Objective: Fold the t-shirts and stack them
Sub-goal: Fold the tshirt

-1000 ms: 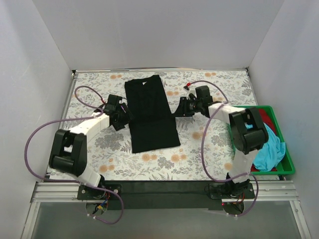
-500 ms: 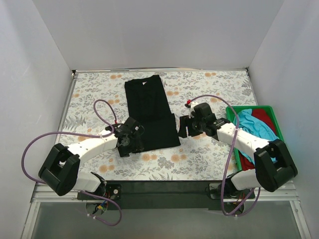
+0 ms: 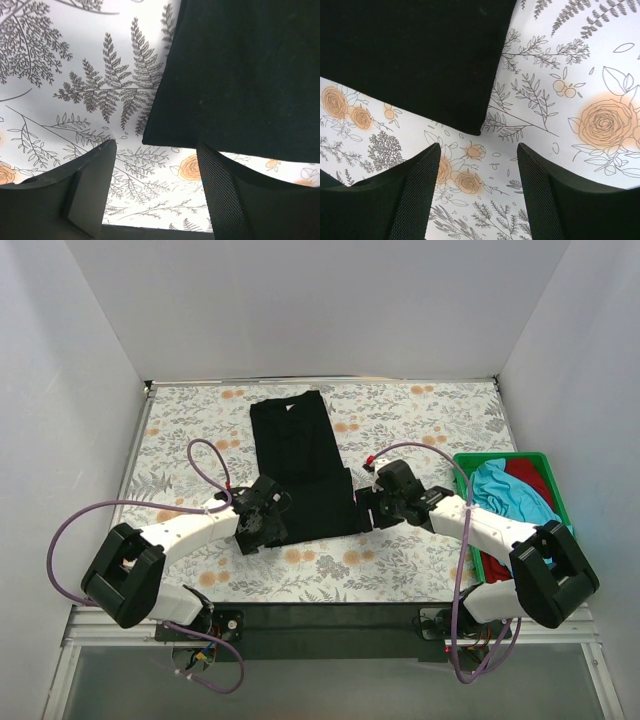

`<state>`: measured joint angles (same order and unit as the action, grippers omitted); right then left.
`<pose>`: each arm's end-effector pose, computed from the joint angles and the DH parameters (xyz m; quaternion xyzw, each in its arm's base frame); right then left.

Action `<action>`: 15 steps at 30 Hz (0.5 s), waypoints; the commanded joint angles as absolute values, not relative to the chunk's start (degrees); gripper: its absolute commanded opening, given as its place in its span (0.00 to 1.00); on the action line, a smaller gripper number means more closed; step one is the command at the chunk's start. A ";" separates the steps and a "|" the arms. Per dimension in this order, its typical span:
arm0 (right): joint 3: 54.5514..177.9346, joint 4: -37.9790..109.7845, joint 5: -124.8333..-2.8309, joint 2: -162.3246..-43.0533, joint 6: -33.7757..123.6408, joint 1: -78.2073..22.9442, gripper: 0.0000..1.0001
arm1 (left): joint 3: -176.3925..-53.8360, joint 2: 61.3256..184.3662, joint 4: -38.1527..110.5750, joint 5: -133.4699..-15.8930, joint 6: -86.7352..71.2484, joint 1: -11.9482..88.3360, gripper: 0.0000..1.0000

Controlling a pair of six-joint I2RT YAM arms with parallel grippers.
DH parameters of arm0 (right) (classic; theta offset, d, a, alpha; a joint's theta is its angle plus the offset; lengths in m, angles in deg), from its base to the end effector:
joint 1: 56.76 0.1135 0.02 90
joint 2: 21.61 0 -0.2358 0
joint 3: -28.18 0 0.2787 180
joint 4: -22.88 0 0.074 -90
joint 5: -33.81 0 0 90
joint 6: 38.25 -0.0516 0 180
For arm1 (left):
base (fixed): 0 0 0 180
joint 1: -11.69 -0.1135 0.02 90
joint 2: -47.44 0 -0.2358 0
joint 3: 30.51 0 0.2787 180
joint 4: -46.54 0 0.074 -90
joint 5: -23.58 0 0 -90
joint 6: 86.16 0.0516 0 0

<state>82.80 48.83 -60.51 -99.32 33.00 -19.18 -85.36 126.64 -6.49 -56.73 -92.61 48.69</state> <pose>0.2421 0.1912 0.1399 -0.1661 0.9214 0.1962 0.2916 0.2105 -0.1477 0.1084 -0.4991 0.8555 -0.0674 0.1204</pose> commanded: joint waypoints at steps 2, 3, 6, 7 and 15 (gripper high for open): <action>82.79 47.17 -59.36 -99.48 31.97 -17.65 0.58 | -88.82 126.10 -7.55 -52.36 -95.13 48.96 0.61; 82.80 47.09 -59.27 -99.39 31.88 -17.47 0.58 | -89.00 126.36 -7.55 -51.84 -95.04 48.96 0.60; 82.62 47.09 -58.74 -99.30 31.45 -16.95 0.58 | -89.53 128.64 -7.55 -51.22 -94.87 48.96 0.59; 82.62 47.17 -58.39 -99.56 31.18 -16.86 0.58 | -89.70 129.52 -7.64 -51.13 -94.69 48.96 0.59; 83.67 48.49 -56.45 -101.67 27.85 -15.80 0.56 | -89.09 135.77 -7.29 -52.09 -92.41 48.96 0.40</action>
<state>82.80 48.74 -57.97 -100.98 30.05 -16.49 -89.95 133.85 -7.45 -52.86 -93.11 48.69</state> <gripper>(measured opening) 0.565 0.431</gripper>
